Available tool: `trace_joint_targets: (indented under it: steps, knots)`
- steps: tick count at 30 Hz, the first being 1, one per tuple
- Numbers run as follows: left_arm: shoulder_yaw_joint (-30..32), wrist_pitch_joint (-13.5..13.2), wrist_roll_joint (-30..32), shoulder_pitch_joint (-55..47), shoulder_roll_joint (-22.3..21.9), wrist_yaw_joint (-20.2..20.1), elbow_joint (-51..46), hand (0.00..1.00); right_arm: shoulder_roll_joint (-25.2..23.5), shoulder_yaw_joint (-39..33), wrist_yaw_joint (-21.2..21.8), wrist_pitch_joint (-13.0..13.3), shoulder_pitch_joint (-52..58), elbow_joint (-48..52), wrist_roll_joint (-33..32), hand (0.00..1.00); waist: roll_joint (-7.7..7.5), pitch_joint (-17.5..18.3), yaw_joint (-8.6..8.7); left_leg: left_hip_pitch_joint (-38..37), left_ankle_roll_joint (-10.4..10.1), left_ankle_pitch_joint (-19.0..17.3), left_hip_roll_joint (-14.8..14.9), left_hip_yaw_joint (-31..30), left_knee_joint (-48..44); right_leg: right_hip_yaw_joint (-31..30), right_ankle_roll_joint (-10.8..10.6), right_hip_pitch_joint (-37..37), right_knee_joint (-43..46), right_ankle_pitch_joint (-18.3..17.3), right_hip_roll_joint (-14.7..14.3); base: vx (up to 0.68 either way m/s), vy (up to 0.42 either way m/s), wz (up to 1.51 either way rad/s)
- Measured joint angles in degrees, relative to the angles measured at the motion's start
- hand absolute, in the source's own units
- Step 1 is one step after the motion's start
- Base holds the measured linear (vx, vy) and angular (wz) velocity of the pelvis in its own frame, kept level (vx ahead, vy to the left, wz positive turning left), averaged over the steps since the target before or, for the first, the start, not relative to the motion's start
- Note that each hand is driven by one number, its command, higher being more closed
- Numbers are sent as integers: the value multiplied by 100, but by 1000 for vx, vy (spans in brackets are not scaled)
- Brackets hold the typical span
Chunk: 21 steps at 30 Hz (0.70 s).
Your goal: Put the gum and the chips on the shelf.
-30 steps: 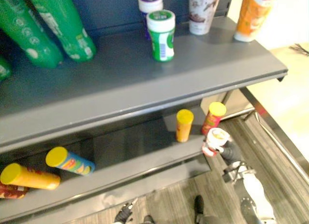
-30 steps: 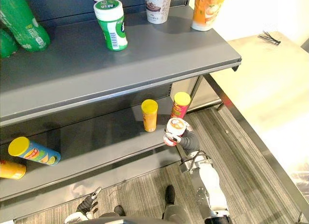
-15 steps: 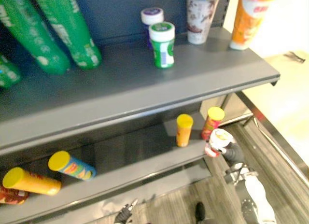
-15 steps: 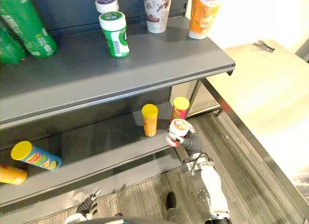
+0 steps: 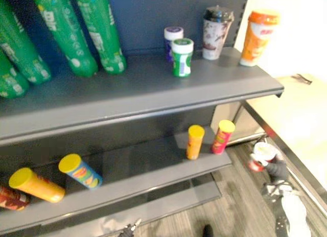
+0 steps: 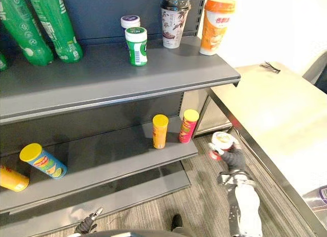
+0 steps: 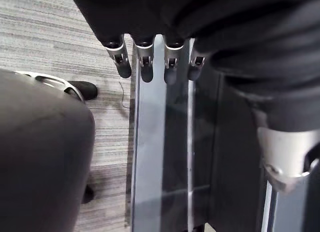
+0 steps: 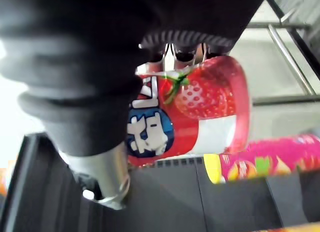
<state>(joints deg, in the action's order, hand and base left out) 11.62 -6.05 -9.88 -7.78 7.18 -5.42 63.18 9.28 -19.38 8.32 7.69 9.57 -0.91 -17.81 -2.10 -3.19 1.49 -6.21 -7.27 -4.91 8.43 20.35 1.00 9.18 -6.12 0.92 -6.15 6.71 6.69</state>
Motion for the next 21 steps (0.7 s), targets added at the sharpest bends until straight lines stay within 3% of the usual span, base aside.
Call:
trace_joint_targets:
  steps: [11,21]
  knots:
    - [1,4,9,-55,-4,-128,-50,0,689,-1020,-318,42,-708,150,206,100,-20,105,20,-18,22,7,-46,78,53,-31,5,69,3,46,-28,24,1,-3]
    - [178,4,8,-129,-22,-148,-100,0,1263,-1188,-441,211,-1481,783,219,100,-117,149,27,-101,38,2,-86,83,103,-47,1,32,1,44,-6,-13,-5,-1]
